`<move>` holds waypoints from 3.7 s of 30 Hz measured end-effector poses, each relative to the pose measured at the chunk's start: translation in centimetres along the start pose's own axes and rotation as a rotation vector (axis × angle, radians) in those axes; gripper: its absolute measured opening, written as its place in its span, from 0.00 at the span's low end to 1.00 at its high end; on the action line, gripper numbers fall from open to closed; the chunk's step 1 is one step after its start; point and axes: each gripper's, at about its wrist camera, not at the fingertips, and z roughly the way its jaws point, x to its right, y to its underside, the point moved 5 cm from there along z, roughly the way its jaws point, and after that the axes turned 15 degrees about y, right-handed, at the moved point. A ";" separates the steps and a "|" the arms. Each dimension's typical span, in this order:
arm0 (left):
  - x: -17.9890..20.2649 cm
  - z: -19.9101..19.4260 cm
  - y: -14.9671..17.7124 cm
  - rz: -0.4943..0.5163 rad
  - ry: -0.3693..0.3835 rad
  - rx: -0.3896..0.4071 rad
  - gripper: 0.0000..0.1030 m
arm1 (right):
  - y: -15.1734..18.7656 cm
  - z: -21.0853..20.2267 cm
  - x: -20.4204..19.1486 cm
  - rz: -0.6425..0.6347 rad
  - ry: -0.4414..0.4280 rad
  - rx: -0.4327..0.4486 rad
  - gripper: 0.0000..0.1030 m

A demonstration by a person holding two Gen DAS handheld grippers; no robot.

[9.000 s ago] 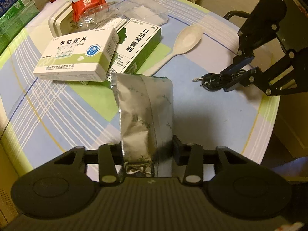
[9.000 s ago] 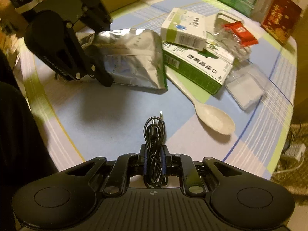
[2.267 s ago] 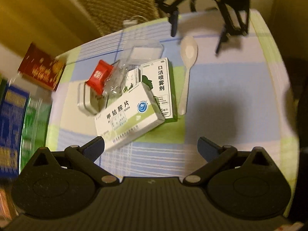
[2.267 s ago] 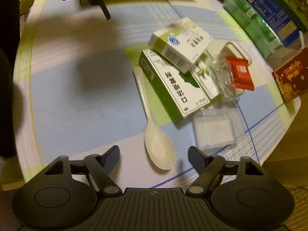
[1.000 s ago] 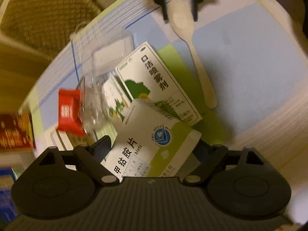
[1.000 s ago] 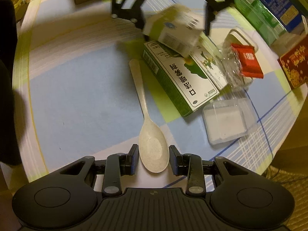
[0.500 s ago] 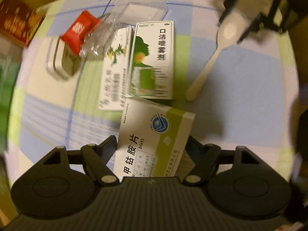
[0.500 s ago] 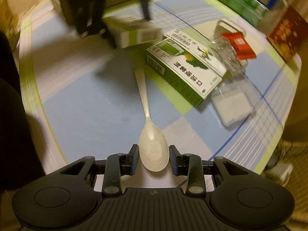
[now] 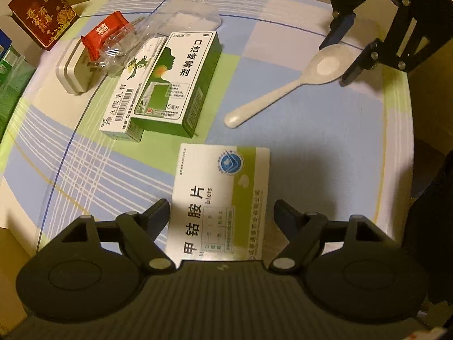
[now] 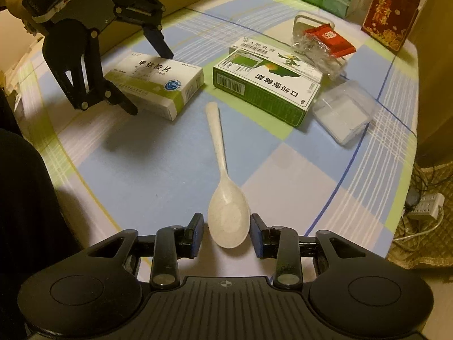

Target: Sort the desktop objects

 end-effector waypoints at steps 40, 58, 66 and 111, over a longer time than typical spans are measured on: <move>0.5 -1.7 3.4 -0.296 -0.009 0.242 0.66 | 0.7 -0.1 -0.3 0.034 0.070 0.134 0.30; 1.0 -5.6 3.0 -0.402 -0.079 0.314 0.65 | -0.4 -4.5 0.4 0.225 0.121 0.191 0.29; 1.1 -10.0 3.2 -0.488 -0.172 0.357 0.65 | -3.7 -8.2 0.0 0.313 0.134 0.229 0.30; -4.0 -29.5 23.7 -0.838 -0.500 0.481 0.65 | -28.9 -10.6 -18.7 0.239 -0.058 0.383 0.30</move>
